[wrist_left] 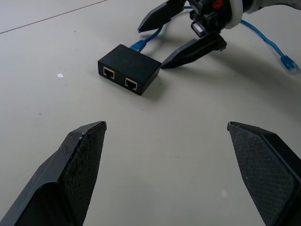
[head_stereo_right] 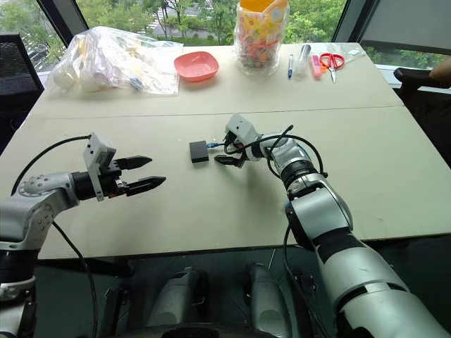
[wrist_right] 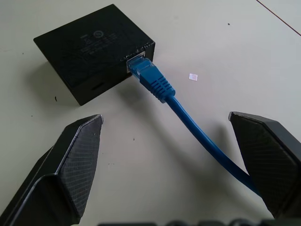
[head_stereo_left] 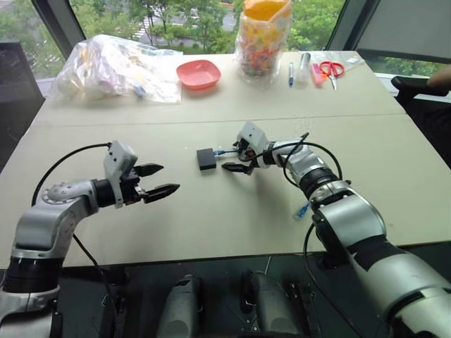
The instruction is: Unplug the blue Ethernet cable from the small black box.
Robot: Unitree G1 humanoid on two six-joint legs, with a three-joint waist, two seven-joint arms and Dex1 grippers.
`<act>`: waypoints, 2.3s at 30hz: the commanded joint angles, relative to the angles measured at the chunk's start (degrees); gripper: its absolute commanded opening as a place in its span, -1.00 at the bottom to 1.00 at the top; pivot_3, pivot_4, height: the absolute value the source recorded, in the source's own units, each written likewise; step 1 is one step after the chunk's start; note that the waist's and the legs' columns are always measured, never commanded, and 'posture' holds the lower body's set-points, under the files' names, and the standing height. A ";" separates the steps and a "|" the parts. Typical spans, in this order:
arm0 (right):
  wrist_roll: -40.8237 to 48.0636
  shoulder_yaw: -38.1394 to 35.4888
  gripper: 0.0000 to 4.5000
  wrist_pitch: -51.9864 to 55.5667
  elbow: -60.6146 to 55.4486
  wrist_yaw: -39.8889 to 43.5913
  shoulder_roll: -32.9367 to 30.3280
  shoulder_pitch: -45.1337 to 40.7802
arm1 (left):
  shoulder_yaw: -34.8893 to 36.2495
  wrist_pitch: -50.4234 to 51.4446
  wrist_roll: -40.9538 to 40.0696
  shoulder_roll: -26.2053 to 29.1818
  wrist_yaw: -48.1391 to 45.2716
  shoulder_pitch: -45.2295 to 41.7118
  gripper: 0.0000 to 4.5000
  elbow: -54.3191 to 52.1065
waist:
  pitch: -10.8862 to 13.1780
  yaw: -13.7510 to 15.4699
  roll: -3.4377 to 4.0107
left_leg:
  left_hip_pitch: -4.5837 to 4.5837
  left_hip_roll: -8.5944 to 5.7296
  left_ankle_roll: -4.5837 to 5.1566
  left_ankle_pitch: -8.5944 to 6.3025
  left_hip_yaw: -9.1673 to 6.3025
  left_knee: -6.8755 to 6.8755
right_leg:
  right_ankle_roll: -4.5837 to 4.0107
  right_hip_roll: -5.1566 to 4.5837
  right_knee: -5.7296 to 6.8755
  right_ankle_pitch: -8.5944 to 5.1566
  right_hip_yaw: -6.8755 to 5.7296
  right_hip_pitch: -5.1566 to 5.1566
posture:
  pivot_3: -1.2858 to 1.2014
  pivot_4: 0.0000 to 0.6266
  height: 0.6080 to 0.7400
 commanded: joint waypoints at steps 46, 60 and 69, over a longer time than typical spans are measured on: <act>-30.14 5.80 -1.00 -31.10 -34.24 -43.17 -14.36 7.19 | 3.50 -20.28 10.62 -17.87 -21.52 -60.20 -0.60 82.18 | 0.03 -1.17 -0.10 | 0.17 -0.15 -0.03 0.06 0.21 -0.11 | 0.10 -0.02 -0.02 -0.03 0.03 0.20 | 0.03 -0.52 1.00; 21.53 -13.58 0.86 15.43 -69.26 -20.35 -3.60 28.72 | 9.77 -12.11 6.31 -18.03 -24.15 -57.44 -0.79 80.12 | 0.03 -0.82 -0.11 | 0.17 -0.07 -0.02 0.05 -0.09 -0.04 | 0.04 -0.02 -0.01 0.00 0.00 0.29 | 0.03 -0.52 1.00; 59.14 -26.10 0.86 45.47 -82.22 -28.23 8.00 32.59 | 9.46 0.91 1.67 -21.46 -31.12 -50.66 -0.79 69.08 | 0.02 -0.77 -0.09 | 0.41 0.12 -0.03 0.04 -0.17 0.02 | 0.01 -0.05 0.10 0.00 0.00 0.42 | 0.03 -0.52 1.00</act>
